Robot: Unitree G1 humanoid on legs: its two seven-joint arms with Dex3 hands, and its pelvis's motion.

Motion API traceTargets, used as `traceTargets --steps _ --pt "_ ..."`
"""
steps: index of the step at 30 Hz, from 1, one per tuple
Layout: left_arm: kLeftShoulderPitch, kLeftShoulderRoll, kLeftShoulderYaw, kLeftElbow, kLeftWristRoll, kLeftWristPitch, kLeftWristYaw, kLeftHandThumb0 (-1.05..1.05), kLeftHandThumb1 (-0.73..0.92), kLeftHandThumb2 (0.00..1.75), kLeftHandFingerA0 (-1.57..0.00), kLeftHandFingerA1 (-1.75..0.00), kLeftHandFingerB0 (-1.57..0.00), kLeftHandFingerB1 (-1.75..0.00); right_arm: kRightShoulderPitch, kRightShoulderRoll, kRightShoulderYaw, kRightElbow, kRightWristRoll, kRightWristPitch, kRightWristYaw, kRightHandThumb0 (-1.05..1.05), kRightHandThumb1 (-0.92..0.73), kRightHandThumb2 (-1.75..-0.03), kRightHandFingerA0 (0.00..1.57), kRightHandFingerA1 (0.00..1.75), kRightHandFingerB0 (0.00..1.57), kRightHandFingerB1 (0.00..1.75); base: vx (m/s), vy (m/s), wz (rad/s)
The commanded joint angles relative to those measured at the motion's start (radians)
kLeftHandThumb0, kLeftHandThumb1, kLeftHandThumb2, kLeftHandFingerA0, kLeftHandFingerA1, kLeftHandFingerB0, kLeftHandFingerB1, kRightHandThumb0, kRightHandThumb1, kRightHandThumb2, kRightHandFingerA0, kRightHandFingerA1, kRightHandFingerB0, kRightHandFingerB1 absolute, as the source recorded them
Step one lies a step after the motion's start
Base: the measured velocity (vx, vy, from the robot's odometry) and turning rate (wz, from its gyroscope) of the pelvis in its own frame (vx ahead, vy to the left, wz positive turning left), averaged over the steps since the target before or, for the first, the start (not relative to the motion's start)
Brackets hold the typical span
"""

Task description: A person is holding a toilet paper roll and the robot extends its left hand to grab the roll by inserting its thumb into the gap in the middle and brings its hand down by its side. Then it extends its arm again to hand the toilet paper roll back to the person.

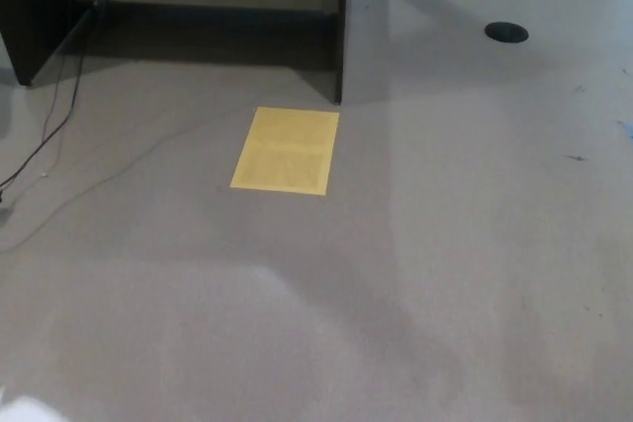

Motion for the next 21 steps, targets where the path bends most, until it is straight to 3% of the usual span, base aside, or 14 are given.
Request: traceTargets --steps 1,2,3,4,6,7,10,11,13,15,18,19,21 --pt "-0.144 0.043 -0.053 -0.462 -0.074 0.088 -0.105 -0.05 0.76 0.76 -0.9 -1.27 -0.8 -1.11 -0.002 -0.008 -0.001 -0.003 0.001 0.008 0.018 -0.35 -0.67 -0.6 0.69 0.65 0.5 0.42 0.0 0.0 0.0" --pt "-0.186 0.044 -0.072 -0.503 -0.042 0.097 -0.106 -0.04 0.77 0.73 -0.91 -1.3 -0.82 -1.1 -0.002 -0.007 -0.001 -0.002 0.0 0.009 0.019 -0.42 -0.54 -0.86 0.64 0.71 0.44 0.55 0.0 0.0 0.0" --pt "-0.197 0.043 -0.077 -0.517 -0.033 0.103 -0.106 -0.04 0.77 0.73 -0.91 -1.3 -0.82 -1.1 -0.003 -0.007 -0.001 -0.002 0.001 0.01 0.02 -0.42 -0.54 -0.86 0.64 0.71 0.44 0.55 0.0 0.0 0.0" --pt "-0.24 0.041 -0.101 -0.561 -0.014 0.136 -0.118 0.04 0.75 0.76 -0.94 -1.26 -0.8 -1.08 -0.004 -0.007 -0.002 -0.003 0.001 0.012 0.021 -0.35 -0.67 -0.6 0.67 0.59 0.49 0.41 0.0 0.0 0.0" --pt "-0.342 0.033 -0.155 -0.641 0.018 0.198 -0.145 0.02 0.76 0.75 -0.92 -1.31 -0.79 -1.1 -0.01 -0.005 -0.003 -0.006 0.003 0.019 0.021 -0.35 -0.67 -0.6 0.68 0.59 0.49 0.41 0.0 0.0 0.0" --pt "-0.398 0.008 -0.186 -0.668 0.008 0.231 -0.154 -0.05 0.78 0.67 -0.91 -1.34 -0.81 -1.11 -0.01 -0.003 -0.005 -0.005 0.005 0.019 0.022 -0.35 -0.67 -0.6 0.68 0.59 0.49 0.41 0.0 0.0 0.0" --pt "-0.494 -0.03 -0.249 -0.72 0.044 0.307 -0.168 -0.09 0.79 0.68 -0.87 -1.38 -0.79 -1.14 -0.008 0.0 -0.005 -0.007 0.006 0.021 0.021 -0.35 -0.67 -0.6 0.67 0.61 0.5 0.42 0.0 0.0 0.0" --pt "-0.549 -0.055 -0.285 -0.738 0.09 0.318 -0.166 -0.02 0.75 0.74 -0.9 -1.32 -0.79 -1.11 -0.007 -0.001 -0.006 -0.006 0.007 0.016 0.024 -0.35 -0.67 -0.6 0.67 0.63 0.51 0.43 0.0 0.0 0.0" --pt "-0.637 -0.109 -0.346 -0.757 0.136 0.332 -0.16 -0.01 0.7 0.76 -0.83 -1.42 -0.79 -1.16 -0.004 -0.004 -0.001 -0.006 0.001 -0.001 0.019 -0.35 -0.67 -0.6 0.67 0.64 0.5 0.44 0.0 0.0 0.0" --pt "-0.736 -0.179 -0.416 -0.75 0.163 0.376 -0.167 -0.04 0.67 0.84 -0.86 -1.49 -0.8 -1.23 -0.013 -0.005 -0.004 -0.008 0.004 0.0 0.02 -0.35 -0.67 -0.6 0.69 0.64 0.5 0.43 0.0 0.0 0.0" --pt "-0.828 -0.278 -0.515 -0.742 0.251 0.429 -0.156 -0.17 0.71 0.79 -0.87 -1.56 -0.78 -1.29 -0.03 -0.004 -0.001 -0.01 0.0 0.016 0.023 -0.36 -0.67 -0.6 0.67 0.59 0.5 0.42 0.0 0.0 0.0" --pt "-0.852 -0.312 -0.549 -0.742 0.268 0.453 -0.158 -0.18 0.77 0.74 -0.77 -1.58 -0.71 -1.32 -0.031 -0.004 -0.001 -0.01 0.0 0.017 0.023 -0.36 -0.67 -0.6 0.68 0.6 0.5 0.43 0.0 0.0 0.0" --pt "-0.889 -0.367 -0.604 -0.736 0.302 0.486 -0.157 -0.2 0.78 0.72 -0.76 -1.57 -0.7 -1.39 -0.032 -0.004 -0.005 -0.004 0.005 0.017 0.027 -0.35 -0.67 -0.6 0.67 0.63 0.5 0.43 0.0 0.0 0.0"
